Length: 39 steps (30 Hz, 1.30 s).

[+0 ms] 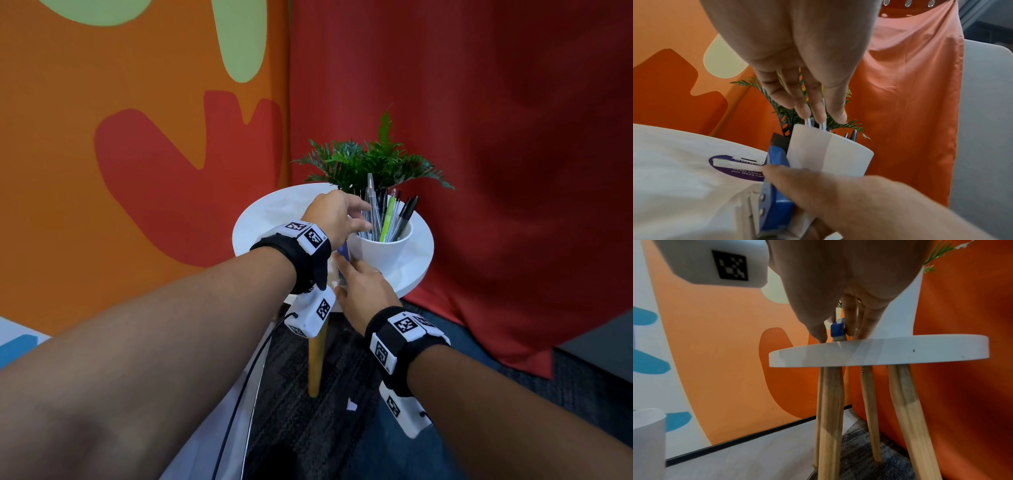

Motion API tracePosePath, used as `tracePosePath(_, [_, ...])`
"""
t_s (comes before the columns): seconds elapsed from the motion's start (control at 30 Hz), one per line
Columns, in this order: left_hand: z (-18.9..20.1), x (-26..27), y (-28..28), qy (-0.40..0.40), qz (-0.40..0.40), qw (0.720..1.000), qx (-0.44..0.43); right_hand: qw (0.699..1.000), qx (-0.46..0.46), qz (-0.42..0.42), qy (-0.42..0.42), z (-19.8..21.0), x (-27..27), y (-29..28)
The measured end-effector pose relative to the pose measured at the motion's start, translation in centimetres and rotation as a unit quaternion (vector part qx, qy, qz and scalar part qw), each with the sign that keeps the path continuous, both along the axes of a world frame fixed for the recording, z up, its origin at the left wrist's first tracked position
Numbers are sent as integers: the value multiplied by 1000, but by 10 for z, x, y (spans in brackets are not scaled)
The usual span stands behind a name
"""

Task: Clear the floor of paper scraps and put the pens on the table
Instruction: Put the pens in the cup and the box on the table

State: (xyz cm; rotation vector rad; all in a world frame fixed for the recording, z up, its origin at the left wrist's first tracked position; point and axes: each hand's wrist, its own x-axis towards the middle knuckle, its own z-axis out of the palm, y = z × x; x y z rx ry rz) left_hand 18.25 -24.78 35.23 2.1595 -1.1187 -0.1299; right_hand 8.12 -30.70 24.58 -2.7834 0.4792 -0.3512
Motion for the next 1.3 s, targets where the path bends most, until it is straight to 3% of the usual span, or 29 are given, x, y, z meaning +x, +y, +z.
tracePosePath(0.2, [-4,-19,26,-23,-3,998,-66,996,17,-27,-82,-8,-31,9])
tracePosePath(0.3, [-35,-41,54,-12,30,995,-98,981,-15,-67,-181,-32,-69,18])
tracePosePath(0.37, [-69,-56,73,13,55,995,-87,977,13,-109,-185,-58,-91,23])
tracePosePath(0.53, [-178,-103,106,113,73,991,11,963,199,-164,85,-132,-146,36])
tracePosePath(0.67, [-271,-145,129,205,72,967,132,885,254,-132,367,-206,-183,54])
tracePosePath(0.77, [-330,-176,146,289,45,929,227,829,270,-119,475,-254,-211,67])
tracePosePath(0.87, [-372,-198,160,332,13,895,298,790,280,-104,535,-293,-240,81])
tracePosePath(1.0, [-407,-206,166,352,5,871,344,787,273,-108,543,-330,-267,93])
tracePosePath(1.17, [-425,-187,148,332,11,872,359,790,252,-101,550,-350,-278,102])
tracePosePath(1.3, [-429,-159,113,282,18,896,343,784,271,-65,555,-359,-281,97])
